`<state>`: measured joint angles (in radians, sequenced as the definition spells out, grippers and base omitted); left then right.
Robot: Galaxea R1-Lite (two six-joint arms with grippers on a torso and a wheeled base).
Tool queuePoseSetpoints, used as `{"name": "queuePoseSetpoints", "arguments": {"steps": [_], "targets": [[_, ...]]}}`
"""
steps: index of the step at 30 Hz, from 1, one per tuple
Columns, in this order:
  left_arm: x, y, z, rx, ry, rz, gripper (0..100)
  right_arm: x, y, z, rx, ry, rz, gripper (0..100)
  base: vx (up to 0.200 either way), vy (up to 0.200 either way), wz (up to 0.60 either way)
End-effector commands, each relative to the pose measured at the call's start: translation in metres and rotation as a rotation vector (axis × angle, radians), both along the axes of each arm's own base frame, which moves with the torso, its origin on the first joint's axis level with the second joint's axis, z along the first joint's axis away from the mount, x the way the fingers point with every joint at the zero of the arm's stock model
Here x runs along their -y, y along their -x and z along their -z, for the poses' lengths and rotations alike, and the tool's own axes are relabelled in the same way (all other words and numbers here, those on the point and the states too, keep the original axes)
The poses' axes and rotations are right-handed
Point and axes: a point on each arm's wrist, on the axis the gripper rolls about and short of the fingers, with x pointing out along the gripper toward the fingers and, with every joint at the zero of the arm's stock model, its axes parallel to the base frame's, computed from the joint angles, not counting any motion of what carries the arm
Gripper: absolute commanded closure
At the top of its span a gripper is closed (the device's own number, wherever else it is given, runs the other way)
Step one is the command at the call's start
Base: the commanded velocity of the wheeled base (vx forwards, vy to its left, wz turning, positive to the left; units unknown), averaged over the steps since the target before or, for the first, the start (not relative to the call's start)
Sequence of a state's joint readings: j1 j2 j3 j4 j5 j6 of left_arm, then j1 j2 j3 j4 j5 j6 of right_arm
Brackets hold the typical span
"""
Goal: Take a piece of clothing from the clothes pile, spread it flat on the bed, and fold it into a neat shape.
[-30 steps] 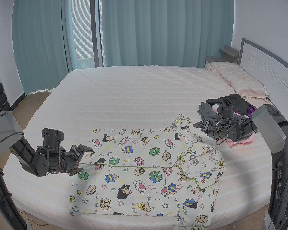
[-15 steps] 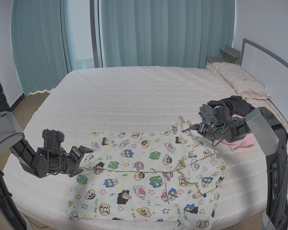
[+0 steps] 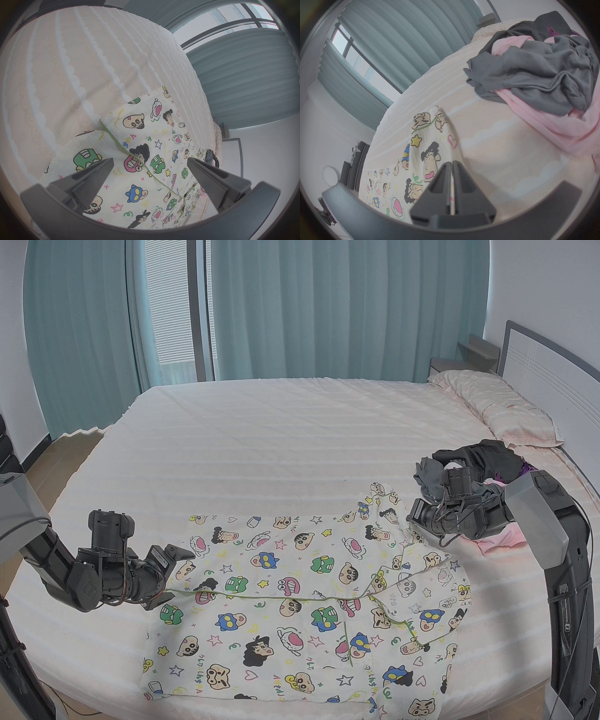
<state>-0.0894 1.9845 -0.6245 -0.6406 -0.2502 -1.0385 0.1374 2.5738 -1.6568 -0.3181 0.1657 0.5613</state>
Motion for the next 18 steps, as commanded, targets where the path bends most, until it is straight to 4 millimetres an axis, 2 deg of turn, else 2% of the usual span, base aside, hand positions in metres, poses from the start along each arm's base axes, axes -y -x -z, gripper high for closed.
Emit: {"name": "queuePoseSetpoints", "arguments": {"steps": [1, 7, 18], "targets": [[0.0, 0.0, 0.0, 0.0, 0.0, -0.001, 0, 0.007, -0.001, 0.001, -0.002, 0.0, 0.015, 100, 0.0, 0.0, 0.0], [0.0, 0.0, 0.0, 0.0, -0.001, -0.002, 0, 0.019, 0.0, 0.0, -0.006, 0.027, 0.076, 100, 0.0, 0.0, 0.0], [0.0, 0.0, 0.0, 0.0, -0.005, -0.006, 0, 0.027, 0.012, -0.005, -0.027, 0.033, 0.093, 100, 0.0, 0.0, 0.0]]}}
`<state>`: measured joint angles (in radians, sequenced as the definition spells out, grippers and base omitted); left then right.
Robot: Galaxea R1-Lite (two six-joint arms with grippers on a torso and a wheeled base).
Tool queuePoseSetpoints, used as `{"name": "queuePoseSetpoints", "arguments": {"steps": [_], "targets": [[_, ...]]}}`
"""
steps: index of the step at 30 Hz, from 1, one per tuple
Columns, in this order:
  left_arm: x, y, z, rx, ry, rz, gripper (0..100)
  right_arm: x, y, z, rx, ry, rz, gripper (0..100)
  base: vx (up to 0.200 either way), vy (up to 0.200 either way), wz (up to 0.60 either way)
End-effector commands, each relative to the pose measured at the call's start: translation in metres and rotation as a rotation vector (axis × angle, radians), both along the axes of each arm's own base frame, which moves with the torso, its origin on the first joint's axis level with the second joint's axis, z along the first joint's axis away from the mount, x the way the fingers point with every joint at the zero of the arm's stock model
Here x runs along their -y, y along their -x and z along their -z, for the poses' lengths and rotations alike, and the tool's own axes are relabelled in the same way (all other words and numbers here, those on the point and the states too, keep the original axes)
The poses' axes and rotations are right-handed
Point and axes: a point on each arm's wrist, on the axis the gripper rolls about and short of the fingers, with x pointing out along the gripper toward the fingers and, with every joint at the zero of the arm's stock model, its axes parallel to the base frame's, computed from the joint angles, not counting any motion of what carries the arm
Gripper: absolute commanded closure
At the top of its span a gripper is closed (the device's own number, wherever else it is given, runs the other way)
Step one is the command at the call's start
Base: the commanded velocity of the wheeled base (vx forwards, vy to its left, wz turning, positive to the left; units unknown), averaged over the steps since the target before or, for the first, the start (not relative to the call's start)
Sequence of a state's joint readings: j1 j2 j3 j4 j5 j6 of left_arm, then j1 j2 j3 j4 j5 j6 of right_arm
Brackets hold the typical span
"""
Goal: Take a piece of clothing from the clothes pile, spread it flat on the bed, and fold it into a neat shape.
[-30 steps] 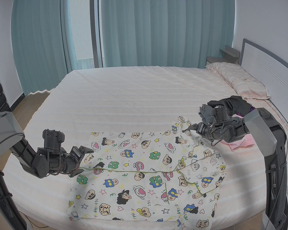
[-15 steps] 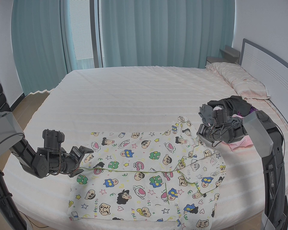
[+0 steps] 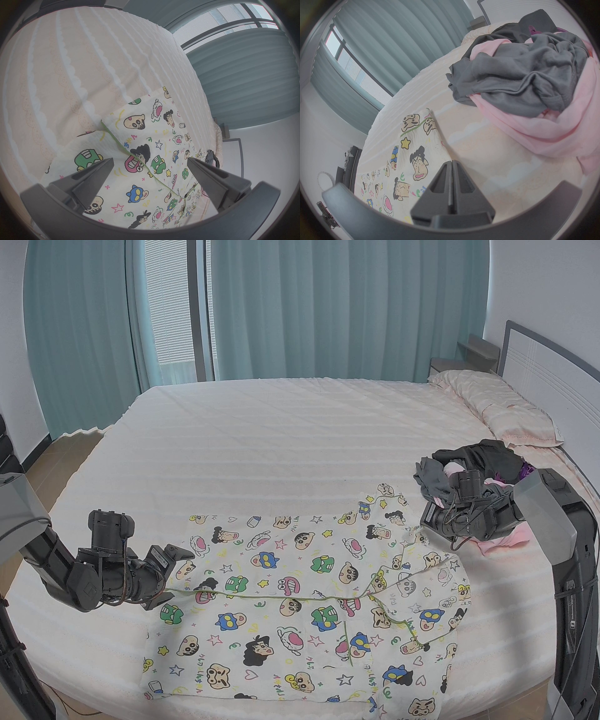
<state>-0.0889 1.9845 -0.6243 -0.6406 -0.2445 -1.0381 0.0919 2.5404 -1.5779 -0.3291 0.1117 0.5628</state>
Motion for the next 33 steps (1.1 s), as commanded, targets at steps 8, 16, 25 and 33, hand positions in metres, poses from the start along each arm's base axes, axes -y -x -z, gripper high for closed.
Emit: {"name": "queuePoseSetpoints", "arguments": {"steps": [8, 16, 25, 33], "targets": [[0.0, 0.0, 0.0, 0.0, -0.001, -0.002, 0, 0.007, 0.012, -0.013, -0.012, 0.005, 0.013, 100, 0.0, 0.0, 0.0], [0.0, -0.001, 0.0, 0.0, -0.001, -0.002, 0, 0.008, 0.02, -0.01, -0.055, 0.014, 0.012, 100, 0.0, 0.0, 0.0], [0.0, -0.001, 0.001, -0.003, -0.001, -0.002, 0, 0.008, 0.019, -0.011, -0.055, 0.017, 0.012, 0, 0.0, 0.0, 0.0], [0.0, -0.001, 0.002, -0.006, -0.002, -0.002, 0, 0.003, 0.008, -0.031, 0.025, -0.02, 0.017, 0, 0.0, 0.0, 0.0]]}}
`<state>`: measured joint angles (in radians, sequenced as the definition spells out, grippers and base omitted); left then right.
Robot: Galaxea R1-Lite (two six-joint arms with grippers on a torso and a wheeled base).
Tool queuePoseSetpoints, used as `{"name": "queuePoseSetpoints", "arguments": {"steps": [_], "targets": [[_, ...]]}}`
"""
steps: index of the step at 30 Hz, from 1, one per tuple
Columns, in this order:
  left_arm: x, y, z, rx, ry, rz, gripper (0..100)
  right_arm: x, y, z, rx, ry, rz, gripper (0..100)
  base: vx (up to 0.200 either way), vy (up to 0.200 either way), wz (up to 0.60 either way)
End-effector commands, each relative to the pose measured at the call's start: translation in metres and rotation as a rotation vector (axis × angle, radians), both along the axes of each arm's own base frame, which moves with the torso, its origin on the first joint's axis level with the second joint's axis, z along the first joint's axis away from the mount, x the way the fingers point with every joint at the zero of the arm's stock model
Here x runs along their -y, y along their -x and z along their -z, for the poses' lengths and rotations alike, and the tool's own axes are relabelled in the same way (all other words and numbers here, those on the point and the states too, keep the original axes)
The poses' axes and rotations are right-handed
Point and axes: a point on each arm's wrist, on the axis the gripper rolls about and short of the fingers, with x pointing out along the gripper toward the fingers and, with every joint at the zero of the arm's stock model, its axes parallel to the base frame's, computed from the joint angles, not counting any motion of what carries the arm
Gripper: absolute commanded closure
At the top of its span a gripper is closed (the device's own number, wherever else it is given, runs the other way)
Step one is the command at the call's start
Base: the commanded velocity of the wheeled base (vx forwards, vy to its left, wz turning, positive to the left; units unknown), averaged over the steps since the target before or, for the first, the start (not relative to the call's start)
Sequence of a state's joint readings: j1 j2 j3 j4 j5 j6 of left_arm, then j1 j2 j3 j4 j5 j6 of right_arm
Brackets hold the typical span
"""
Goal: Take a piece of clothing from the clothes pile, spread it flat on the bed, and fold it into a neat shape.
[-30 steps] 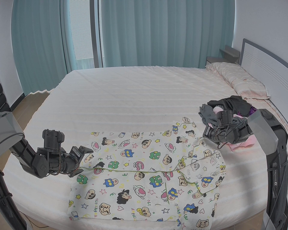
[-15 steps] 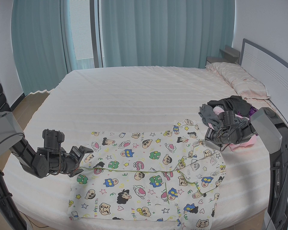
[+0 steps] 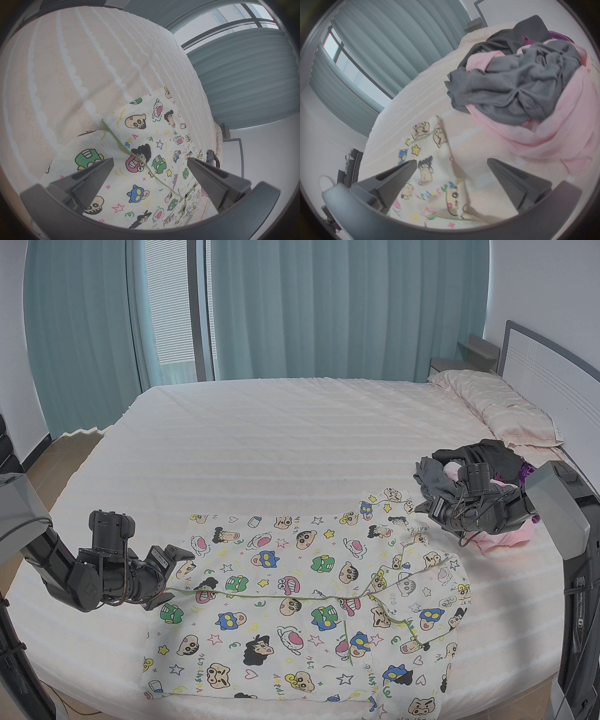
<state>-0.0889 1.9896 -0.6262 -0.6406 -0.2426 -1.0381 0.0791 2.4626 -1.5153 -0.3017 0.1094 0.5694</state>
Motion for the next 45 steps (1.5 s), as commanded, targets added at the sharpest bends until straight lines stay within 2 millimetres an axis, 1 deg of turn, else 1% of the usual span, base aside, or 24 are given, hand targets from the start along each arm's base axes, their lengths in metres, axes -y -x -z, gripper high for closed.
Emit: {"name": "queuePoseSetpoints", "arguments": {"steps": [1, 2, 3, 5, 6, 7, 10, 14, 17, 20, 21, 28, 30, 31, 35, 37, 38, 40, 42, 45], "targets": [[0.0, 0.0, 0.001, -0.003, 0.0, 0.0, 0, -0.005, -0.007, -0.012, 0.047, -0.026, 0.004, 0, 0.0, 0.0, 0.0], [0.0, 0.0, 0.001, -0.003, 0.0, 0.0, 0, -0.008, -0.012, -0.013, 0.055, -0.038, 0.007, 0, 0.0, 0.0, 0.0], [0.0, 0.0, 0.001, -0.003, 0.0, 0.0, 0, -0.008, -0.012, -0.013, 0.055, -0.038, 0.007, 0, 0.0, 0.0, 0.0], [0.0, 0.0, 0.001, -0.003, 0.0, 0.0, 0, -0.015, -0.02, -0.003, 0.052, -0.052, 0.007, 0, 0.0, 0.0, 0.0], [0.0, 0.0, 0.001, -0.003, 0.0, 0.0, 0, -0.015, -0.02, -0.003, 0.052, -0.052, 0.007, 0, 0.0, 0.0, 0.0], [0.0, 0.0, 0.001, -0.004, 0.0, 0.0, 0, -0.019, -0.024, 0.008, 0.042, -0.051, -0.001, 0, 0.0, 0.0, 0.0], [0.0, 0.0, 0.001, -0.004, 0.0, 0.0, 0, -0.027, -0.028, 0.02, 0.031, -0.05, -0.012, 0, 0.0, 0.0, 0.0], [0.0, 0.0, 0.001, -0.004, 0.0, 0.0, 0, -0.031, -0.032, 0.024, 0.04, -0.052, -0.018, 0, 0.0, 0.0, 0.0], [0.0, 0.0, 0.001, -0.004, 0.0, 0.0, 0, -0.031, -0.036, 0.022, 0.062, -0.05, -0.01, 0, 0.0, 0.0, 0.0], [0.0, 0.0, 0.001, -0.005, 0.001, -0.001, 0, -0.031, -0.041, 0.024, 0.076, -0.041, 0.006, 0, 0.0, 0.0, 0.0], [0.0, 0.0, 0.001, -0.004, 0.0, 0.0, 0, -0.031, -0.042, 0.025, 0.076, -0.039, 0.008, 100, 0.0, 0.0, 0.0], [0.0, 0.001, 0.002, -0.006, 0.0, 0.0, 0, -0.032, -0.046, 0.024, 0.101, -0.042, 0.011, 100, 0.0, 0.0, 0.0], [0.0, 0.001, 0.002, -0.006, 0.0, 0.0, 0, -0.032, -0.049, 0.018, 0.126, -0.046, 0.015, 100, 0.0, 0.0, 0.0], [0.0, 0.001, 0.002, -0.006, 0.0, 0.0, 0, -0.032, -0.049, 0.018, 0.126, -0.046, 0.015, 100, 0.0, 0.0, 0.0], [0.0, 0.001, 0.002, -0.009, 0.0, -0.001, 0, -0.031, -0.058, -0.002, 0.29, -0.076, 0.094, 100, 0.0, 0.0, 0.0], [0.0, 0.002, 0.003, -0.012, -0.001, 0.0, 0, -0.031, -0.059, -0.004, 0.309, -0.086, 0.098, 100, 0.0, 0.0, 0.0], [0.0, 0.002, 0.002, -0.011, -0.001, 0.0, 0, -0.031, -0.06, -0.008, 0.343, -0.097, 0.101, 100, 0.0, 0.0, 0.0], [0.0, 0.002, 0.002, -0.011, -0.001, 0.0, 0, -0.031, -0.06, -0.008, 0.343, -0.097, 0.101, 100, 0.0, 0.0, 0.0], [0.0, 0.002, 0.002, -0.011, -0.001, 0.0, 0, -0.03, -0.054, -0.002, 0.268, -0.077, 0.096, 100, 0.0, 0.0, 0.0], [0.0, 0.002, 0.002, -0.011, 0.0, -0.001, 0, -0.03, -0.053, 0.004, 0.236, -0.067, 0.089, 100, 0.0, 0.0, 0.0]]}}
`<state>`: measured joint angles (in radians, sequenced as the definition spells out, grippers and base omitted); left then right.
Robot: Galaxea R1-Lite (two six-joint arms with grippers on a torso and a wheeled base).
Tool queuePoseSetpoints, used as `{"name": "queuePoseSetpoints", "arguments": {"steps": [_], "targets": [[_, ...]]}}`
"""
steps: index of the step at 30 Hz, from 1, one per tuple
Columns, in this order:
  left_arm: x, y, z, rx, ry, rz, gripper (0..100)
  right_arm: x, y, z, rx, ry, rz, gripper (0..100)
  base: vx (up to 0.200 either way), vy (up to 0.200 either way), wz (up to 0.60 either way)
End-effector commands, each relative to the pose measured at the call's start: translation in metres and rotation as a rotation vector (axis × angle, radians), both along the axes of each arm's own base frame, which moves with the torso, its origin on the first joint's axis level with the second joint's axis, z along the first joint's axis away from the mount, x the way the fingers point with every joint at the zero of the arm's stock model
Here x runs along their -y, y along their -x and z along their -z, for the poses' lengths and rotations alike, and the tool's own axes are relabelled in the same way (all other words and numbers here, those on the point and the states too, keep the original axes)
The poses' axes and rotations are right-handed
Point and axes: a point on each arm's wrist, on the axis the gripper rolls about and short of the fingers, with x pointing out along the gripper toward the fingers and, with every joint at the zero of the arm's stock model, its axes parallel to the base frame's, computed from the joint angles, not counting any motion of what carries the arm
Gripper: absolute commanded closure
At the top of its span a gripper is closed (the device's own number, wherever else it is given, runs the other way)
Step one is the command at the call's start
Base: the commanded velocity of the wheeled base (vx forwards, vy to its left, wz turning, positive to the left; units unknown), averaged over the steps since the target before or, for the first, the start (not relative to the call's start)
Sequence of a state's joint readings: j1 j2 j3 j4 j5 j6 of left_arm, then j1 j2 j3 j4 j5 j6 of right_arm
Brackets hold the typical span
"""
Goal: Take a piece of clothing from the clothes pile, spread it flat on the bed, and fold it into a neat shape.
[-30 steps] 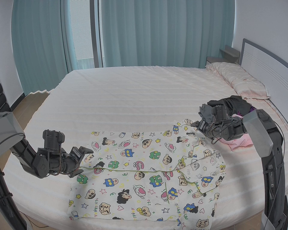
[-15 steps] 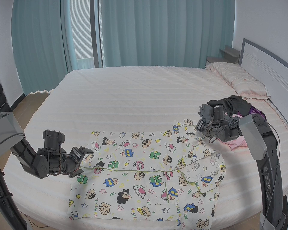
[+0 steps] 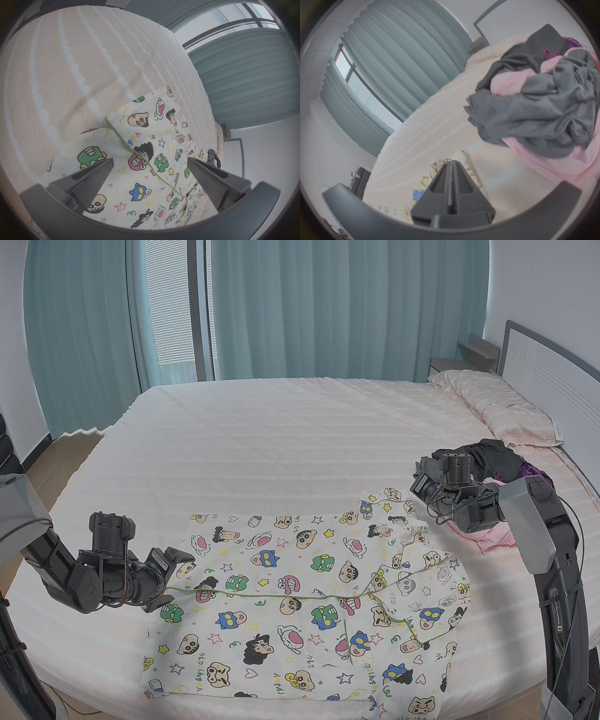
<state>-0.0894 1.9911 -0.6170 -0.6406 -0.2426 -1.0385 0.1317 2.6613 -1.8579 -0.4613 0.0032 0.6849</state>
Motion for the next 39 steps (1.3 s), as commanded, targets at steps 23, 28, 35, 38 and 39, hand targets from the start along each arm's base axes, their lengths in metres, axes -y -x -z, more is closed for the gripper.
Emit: {"name": "queuePoseSetpoints", "arguments": {"steps": [23, 28, 35, 38, 39], "targets": [[0.0, 0.0, 0.0, 0.0, 0.0, -0.001, 0, -0.019, 0.009, 0.031, -0.111, 0.07, -0.084, 0, 0.0, 0.0, 0.0], [0.0, 0.0, 0.001, -0.001, 0.0, -0.001, 0, -0.017, 0.009, 0.038, -0.125, 0.073, -0.079, 0, 0.0, 0.0, 0.0], [0.0, 0.0, 0.001, -0.001, 0.0, -0.001, 0, -0.012, 0.007, 0.034, -0.111, 0.071, -0.07, 100, 0.0, 0.0, 0.0], [0.0, 0.0, 0.001, -0.001, 0.0, -0.001, 0, -0.012, 0.006, 0.031, -0.101, 0.068, -0.069, 100, 0.0, 0.0, 0.0], [0.0, 0.0, 0.001, -0.001, 0.0, -0.001, 0, -0.012, 0.006, 0.03, -0.092, 0.068, -0.067, 100, 0.0, 0.0, 0.0]]}}
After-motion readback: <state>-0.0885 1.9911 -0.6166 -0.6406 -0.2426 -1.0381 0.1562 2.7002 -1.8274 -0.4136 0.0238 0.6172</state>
